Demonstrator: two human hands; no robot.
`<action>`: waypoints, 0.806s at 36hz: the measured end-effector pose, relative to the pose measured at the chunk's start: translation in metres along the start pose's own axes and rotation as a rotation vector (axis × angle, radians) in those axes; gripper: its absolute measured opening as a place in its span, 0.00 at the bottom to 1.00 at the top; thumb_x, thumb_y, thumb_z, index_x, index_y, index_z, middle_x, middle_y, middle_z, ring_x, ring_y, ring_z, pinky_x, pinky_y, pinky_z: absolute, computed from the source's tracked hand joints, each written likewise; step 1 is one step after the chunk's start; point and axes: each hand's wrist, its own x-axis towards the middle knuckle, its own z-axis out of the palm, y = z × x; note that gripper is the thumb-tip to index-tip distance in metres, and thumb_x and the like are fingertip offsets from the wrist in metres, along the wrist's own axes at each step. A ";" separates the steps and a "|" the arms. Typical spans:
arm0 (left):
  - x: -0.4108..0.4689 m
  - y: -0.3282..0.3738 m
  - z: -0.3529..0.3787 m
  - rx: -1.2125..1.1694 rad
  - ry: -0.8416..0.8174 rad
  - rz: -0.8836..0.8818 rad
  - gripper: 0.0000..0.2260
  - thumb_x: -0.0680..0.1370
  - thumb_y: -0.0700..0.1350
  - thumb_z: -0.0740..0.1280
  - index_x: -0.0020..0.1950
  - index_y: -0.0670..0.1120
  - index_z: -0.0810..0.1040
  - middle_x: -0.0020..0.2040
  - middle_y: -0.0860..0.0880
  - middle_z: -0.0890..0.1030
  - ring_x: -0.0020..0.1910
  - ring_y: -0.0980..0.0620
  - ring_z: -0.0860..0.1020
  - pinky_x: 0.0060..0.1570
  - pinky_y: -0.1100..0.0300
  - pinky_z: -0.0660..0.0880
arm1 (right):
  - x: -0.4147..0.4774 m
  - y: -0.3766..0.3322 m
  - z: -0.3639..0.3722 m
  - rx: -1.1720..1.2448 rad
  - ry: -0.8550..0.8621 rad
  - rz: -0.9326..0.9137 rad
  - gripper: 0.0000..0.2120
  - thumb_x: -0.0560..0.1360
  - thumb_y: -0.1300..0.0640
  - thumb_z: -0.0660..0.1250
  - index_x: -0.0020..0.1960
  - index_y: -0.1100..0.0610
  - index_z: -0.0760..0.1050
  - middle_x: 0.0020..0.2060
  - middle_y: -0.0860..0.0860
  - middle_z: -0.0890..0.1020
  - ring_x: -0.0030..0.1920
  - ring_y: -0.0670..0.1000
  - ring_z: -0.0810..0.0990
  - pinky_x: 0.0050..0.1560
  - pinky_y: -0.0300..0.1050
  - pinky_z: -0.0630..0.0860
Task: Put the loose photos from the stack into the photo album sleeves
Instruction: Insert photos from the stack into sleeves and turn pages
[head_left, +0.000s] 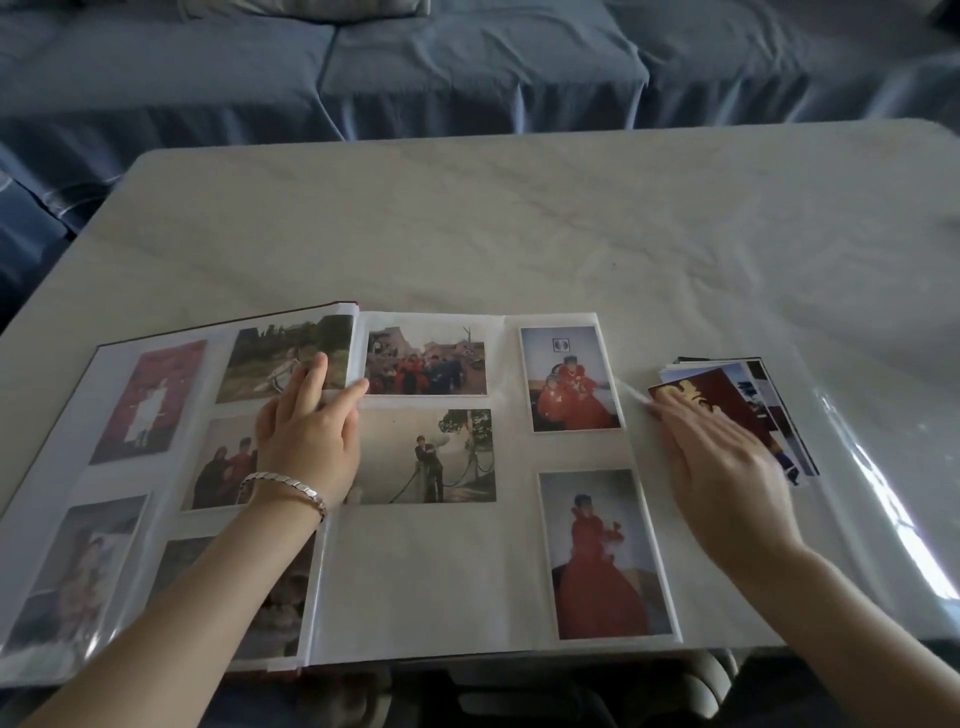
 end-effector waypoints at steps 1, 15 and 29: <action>0.000 0.000 0.000 -0.001 0.001 -0.002 0.16 0.80 0.42 0.58 0.66 0.51 0.75 0.76 0.46 0.58 0.75 0.46 0.54 0.71 0.48 0.51 | -0.003 -0.007 0.002 0.034 -0.036 -0.068 0.15 0.67 0.72 0.72 0.54 0.65 0.79 0.52 0.60 0.81 0.52 0.59 0.81 0.53 0.60 0.76; 0.001 0.003 -0.003 -0.011 0.004 -0.003 0.16 0.80 0.42 0.58 0.67 0.51 0.74 0.76 0.46 0.57 0.75 0.46 0.55 0.70 0.51 0.50 | -0.007 -0.042 0.030 0.133 -0.431 -0.172 0.15 0.74 0.50 0.68 0.59 0.52 0.79 0.63 0.49 0.76 0.64 0.49 0.73 0.64 0.48 0.69; -0.001 0.004 -0.005 -0.031 -0.002 -0.004 0.16 0.81 0.42 0.57 0.67 0.51 0.73 0.77 0.47 0.55 0.76 0.47 0.52 0.71 0.52 0.48 | 0.027 -0.027 0.025 0.045 -0.631 0.112 0.22 0.70 0.44 0.71 0.60 0.52 0.73 0.55 0.49 0.74 0.45 0.47 0.72 0.44 0.39 0.69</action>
